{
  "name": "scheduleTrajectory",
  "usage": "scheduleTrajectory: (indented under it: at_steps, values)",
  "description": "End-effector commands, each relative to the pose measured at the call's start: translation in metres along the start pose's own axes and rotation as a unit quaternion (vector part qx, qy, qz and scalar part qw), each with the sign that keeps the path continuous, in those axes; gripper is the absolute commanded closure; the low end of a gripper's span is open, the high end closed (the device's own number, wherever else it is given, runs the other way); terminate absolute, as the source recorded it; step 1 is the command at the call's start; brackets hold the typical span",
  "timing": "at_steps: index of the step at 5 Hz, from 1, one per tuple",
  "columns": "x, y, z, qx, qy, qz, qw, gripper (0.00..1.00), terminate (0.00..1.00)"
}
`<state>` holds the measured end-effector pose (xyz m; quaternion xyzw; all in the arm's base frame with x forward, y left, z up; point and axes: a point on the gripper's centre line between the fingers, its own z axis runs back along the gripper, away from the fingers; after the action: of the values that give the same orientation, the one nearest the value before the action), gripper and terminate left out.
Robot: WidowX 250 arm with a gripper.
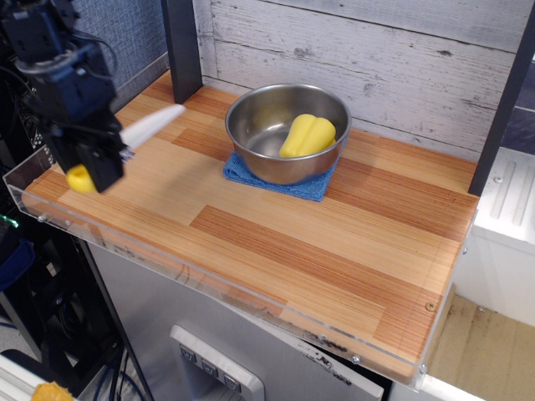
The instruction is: Put the knife to the left of the bowl.
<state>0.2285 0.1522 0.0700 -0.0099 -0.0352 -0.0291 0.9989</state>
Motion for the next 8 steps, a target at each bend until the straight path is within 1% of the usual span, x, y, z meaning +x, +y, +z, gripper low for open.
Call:
scheduleTrajectory:
  at_steps: [1, 2, 3, 4, 5, 6, 7, 8]
  values:
    - [0.02, 0.079, 0.004, 0.039, -0.003, 0.025, 0.9989, 1.0, 0.0]
    - [0.029, 0.096, -0.002, 0.046, 0.003, 0.039, 0.9982, 1.0, 0.0]
    - [0.034, 0.099, -0.016, 0.039, 0.016, 0.043, 0.9982, 1.0, 0.0]
    - [0.04, 0.076, -0.029, 0.026, 0.023, 0.03, 0.9989, 1.0, 0.0]
    - [0.049, 0.038, -0.033, 0.017, 0.017, 0.008, 0.9997, 1.0, 0.0]
    - [0.055, 0.013, -0.037, 0.019, 0.023, -0.012, 0.9995, 1.0, 0.0]
    - [0.053, 0.012, -0.046, 0.022, 0.035, -0.007, 0.9991, 1.0, 0.0]
    - [0.047, 0.019, -0.053, 0.015, 0.05, 0.006, 0.9986, 1.0, 0.0]
